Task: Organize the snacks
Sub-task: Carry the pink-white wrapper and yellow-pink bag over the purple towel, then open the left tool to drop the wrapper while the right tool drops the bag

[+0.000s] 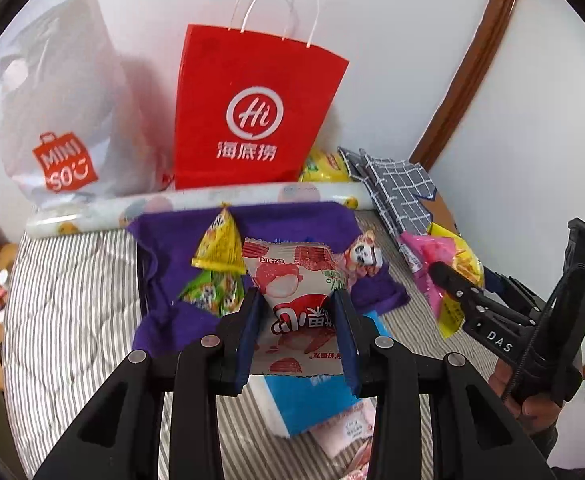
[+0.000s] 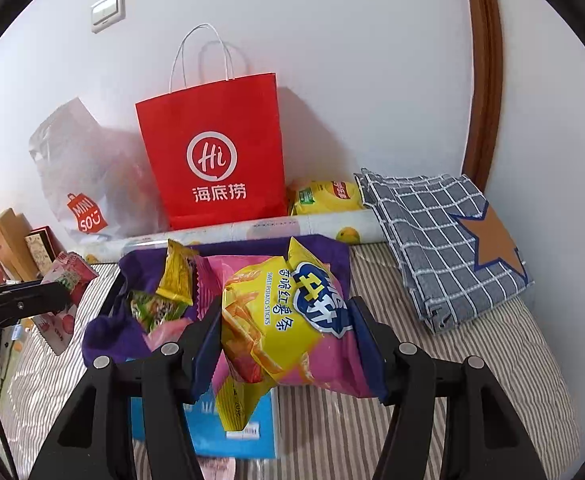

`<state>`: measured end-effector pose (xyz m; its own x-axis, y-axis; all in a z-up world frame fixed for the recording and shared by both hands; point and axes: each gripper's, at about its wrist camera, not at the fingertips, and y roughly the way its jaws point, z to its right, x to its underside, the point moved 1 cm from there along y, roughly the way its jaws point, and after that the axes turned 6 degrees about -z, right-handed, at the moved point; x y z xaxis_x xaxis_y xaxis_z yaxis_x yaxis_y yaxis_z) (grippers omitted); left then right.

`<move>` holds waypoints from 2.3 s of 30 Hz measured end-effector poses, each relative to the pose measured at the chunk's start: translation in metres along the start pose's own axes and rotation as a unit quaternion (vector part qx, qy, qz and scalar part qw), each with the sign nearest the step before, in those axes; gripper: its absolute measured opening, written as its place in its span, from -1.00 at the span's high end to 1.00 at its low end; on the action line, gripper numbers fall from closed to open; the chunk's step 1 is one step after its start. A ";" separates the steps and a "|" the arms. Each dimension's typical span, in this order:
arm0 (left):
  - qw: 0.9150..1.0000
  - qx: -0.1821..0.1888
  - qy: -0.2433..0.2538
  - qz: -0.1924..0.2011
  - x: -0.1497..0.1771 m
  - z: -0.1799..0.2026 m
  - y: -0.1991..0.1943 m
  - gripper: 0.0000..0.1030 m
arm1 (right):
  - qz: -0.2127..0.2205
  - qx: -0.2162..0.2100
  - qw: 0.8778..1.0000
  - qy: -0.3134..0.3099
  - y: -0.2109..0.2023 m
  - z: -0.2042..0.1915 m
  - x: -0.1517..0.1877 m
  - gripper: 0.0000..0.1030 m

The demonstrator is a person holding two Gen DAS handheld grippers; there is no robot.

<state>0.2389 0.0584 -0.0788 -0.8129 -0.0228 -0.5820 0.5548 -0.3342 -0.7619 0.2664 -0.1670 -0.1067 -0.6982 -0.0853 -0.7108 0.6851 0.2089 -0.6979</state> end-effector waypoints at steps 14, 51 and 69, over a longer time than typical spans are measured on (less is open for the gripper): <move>1.000 -0.012 0.003 0.001 -0.053 -0.013 0.030 0.30 | 0.006 -0.011 1.000 -0.001 0.040 -0.012 -0.038 -0.12; 0.998 -0.033 -0.017 -0.052 -0.060 -0.045 0.101 0.30 | -0.018 -0.029 0.999 0.001 0.124 0.001 -0.023 -0.12; 0.998 -0.034 -0.017 -0.059 -0.058 -0.045 0.106 0.30 | -0.021 -0.016 0.999 -0.023 0.128 -0.006 -0.020 -0.15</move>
<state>0.3528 0.0666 -0.1387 -0.8780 -0.0201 -0.4783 0.4653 -0.2711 -0.8426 0.3666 -0.1333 -0.1812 -0.7153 -0.1384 -0.6850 0.6481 0.2352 -0.7243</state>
